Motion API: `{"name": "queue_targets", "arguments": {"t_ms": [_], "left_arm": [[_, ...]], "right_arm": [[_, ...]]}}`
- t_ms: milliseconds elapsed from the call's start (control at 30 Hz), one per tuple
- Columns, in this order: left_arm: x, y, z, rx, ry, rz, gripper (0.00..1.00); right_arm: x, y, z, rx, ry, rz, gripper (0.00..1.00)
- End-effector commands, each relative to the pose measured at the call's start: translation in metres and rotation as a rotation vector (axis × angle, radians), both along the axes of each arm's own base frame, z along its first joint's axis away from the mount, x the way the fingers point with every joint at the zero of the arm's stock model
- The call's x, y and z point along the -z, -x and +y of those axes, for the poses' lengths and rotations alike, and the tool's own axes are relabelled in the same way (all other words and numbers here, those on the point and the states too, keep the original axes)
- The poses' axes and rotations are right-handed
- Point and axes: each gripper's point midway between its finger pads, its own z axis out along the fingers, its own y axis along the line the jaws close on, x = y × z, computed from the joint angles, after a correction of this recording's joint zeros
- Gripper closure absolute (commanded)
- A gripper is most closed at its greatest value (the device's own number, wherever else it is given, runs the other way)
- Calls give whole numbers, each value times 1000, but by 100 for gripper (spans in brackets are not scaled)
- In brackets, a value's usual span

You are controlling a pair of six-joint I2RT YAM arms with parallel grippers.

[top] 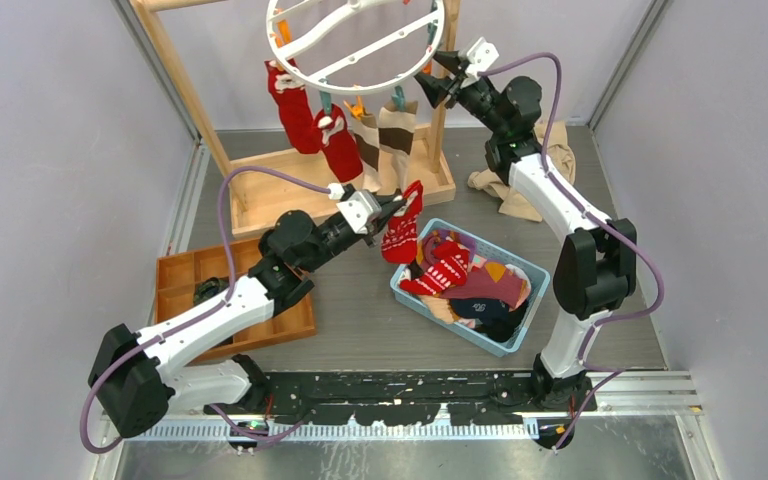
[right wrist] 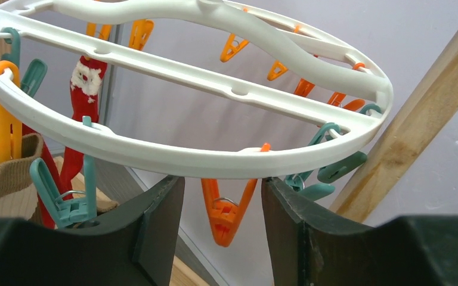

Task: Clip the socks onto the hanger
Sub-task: Open the clamp at the hanger.

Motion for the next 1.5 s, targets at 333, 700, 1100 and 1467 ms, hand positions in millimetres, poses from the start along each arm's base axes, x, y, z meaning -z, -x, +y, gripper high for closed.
{"name": "queue_targets", "arguments": {"t_ms": [333,700,1100,1467], "left_arm": [[-50,8,5,23,111,-89,100],[-50,9,5,21,114,-90,100],[-50,9,4,27,117,-90,100],[-50,10,5,27,121,-87,100]], "right_arm": [[-12,2,5,128,-31,-21,39],[-17,-5,1,232,-49,-55,41],[-31,15,-5,180,-100,-65,45],[-35,19,-12,21,-171,-9,48]]}}
